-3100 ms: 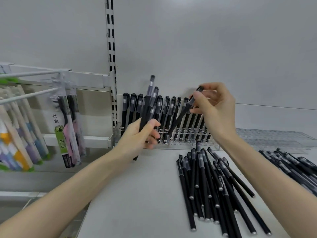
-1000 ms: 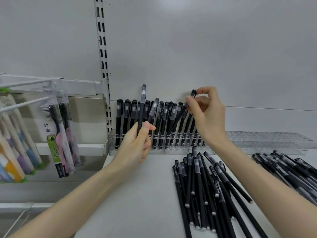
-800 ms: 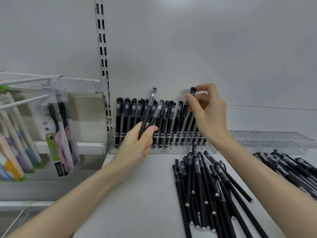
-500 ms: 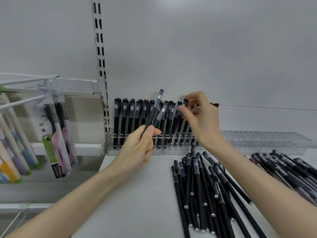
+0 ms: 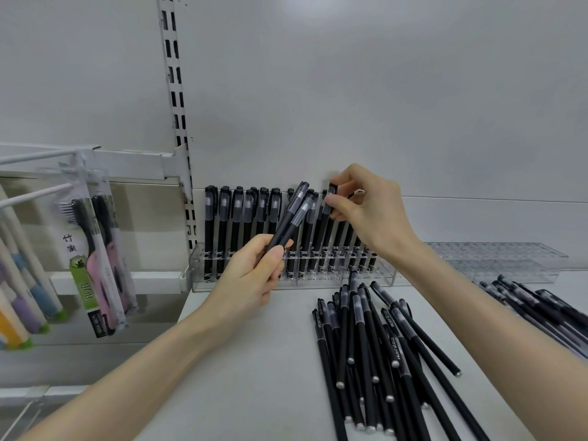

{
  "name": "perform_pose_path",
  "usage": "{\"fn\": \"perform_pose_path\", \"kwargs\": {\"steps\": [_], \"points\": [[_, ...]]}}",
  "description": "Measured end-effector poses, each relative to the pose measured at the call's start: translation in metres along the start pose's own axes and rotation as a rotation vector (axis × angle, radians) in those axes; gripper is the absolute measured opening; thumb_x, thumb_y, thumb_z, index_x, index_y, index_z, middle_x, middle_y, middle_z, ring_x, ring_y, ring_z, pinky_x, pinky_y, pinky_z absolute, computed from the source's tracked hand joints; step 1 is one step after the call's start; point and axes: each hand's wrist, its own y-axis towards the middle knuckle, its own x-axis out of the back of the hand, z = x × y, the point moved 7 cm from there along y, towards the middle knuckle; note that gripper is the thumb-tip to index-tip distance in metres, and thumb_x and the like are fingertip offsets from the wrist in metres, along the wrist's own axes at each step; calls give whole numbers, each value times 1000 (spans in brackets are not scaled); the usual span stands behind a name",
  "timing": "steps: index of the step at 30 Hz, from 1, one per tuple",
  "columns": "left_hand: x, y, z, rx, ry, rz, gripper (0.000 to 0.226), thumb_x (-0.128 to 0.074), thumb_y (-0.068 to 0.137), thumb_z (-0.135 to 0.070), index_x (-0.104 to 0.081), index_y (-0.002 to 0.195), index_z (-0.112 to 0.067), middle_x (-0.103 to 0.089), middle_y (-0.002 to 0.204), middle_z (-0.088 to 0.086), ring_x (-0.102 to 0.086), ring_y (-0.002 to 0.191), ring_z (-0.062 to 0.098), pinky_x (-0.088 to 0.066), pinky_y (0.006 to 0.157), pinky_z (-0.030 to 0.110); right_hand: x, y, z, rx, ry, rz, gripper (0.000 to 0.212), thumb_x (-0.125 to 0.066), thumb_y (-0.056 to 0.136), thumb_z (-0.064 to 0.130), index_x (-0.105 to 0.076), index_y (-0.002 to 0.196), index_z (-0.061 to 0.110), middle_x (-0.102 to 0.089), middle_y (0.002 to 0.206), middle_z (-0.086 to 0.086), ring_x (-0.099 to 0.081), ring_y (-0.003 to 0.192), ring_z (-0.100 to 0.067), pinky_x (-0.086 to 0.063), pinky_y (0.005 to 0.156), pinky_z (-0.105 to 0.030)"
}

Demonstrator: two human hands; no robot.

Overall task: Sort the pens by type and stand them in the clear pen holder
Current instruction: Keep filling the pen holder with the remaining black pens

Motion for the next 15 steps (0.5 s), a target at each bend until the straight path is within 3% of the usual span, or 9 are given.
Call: {"fn": "perform_pose_path", "kwargs": {"steps": [6,12,15], "points": [[-2,-2,0,-28,63,-5,22,-37,101,-22,-45,109,-3,-38,59,-1,-22,46,12,-15,45,28,-3,-3,-4,-16,-33,-5,10,-65,88,11,-60,95,16,-64,80,-5,-65,74,-33,-55,74,-49],[-3,-3,-4,-71,88,-14,22,-36,101,-23,-51,106,-8,-28,55,-1,-22,42,6,-19,38,16,-7,-5,-3,-50,-65,40,10,-64,88,9,-63,92,18,-67,80,-6,-67,72,-27,-56,76,-46],[-2,-2,-3,-72,98,-21,23,-36,101,-22,-50,107,-4,-27,58,0,-22,42,4,-21,38,13,-5,-10,-2,-42,-97,25,12,-64,89,15,-67,100,19,-66,80,2,-64,69,-12,-53,73,-33]]}}
